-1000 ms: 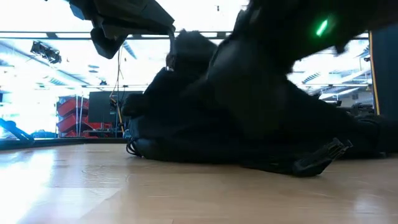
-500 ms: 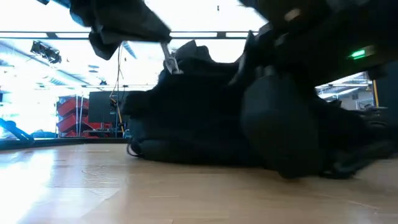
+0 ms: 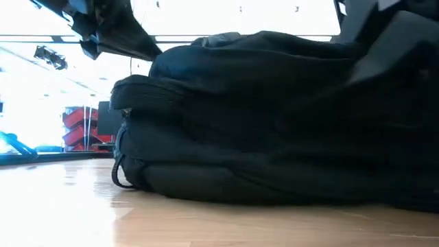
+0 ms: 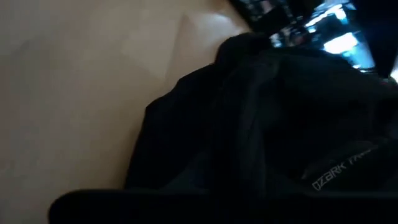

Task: Unpack backpack
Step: Close the black backpack

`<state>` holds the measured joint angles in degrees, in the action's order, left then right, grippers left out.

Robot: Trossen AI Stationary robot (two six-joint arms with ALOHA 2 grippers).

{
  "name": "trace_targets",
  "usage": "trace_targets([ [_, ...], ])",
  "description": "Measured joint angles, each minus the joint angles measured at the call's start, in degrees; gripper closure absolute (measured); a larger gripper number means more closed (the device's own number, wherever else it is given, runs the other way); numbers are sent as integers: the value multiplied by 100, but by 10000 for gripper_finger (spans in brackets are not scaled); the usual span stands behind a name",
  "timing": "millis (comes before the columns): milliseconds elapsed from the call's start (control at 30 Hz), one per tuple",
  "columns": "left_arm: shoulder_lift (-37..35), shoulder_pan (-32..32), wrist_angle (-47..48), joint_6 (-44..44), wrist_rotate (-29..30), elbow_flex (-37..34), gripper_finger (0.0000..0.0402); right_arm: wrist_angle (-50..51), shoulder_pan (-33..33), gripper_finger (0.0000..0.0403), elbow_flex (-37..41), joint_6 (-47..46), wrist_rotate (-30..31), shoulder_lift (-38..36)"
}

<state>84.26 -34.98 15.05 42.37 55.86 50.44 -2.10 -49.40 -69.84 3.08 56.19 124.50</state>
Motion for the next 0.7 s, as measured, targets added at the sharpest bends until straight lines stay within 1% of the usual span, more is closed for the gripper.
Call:
trace_targets([
  [100, -285, 85, 1012, 654, 152, 0, 401, 378, -49, 403, -9, -248, -287, -10],
  [200, -481, 281, 1829, 1150, 326, 2, 402, 473, -49, 403, -12, -309, -602, -12],
  [300, -576, 604, 2205, 1384, 291, 2, 401, 452, -23, 403, -7, -293, -730, -12],
  [367, -591, 838, 2139, 1301, 189, 4, 401, 434, -16, 403, -5, -269, -737, -12],
  [400, -591, 929, 2017, 1078, 101, 4, 401, 429, -16, 402, 1, -311, -660, -12],
  [467, -580, 1073, 1582, 506, -56, -9, 401, 517, -35, 398, 28, -616, -181, -61],
  [500, -571, 1109, 1305, 229, -83, -9, 401, 579, -49, 393, 34, -698, -40, -127],
  [567, -565, 1119, 924, -128, -117, -11, 401, 719, -53, 379, 60, -596, -187, -340],
  [633, -560, 1110, 724, -295, -213, -11, 401, 921, -83, 360, 99, -504, -516, -598],
  [700, -569, 1103, 716, -315, -284, -11, 401, 915, -116, 338, 97, -539, -880, -886],
])
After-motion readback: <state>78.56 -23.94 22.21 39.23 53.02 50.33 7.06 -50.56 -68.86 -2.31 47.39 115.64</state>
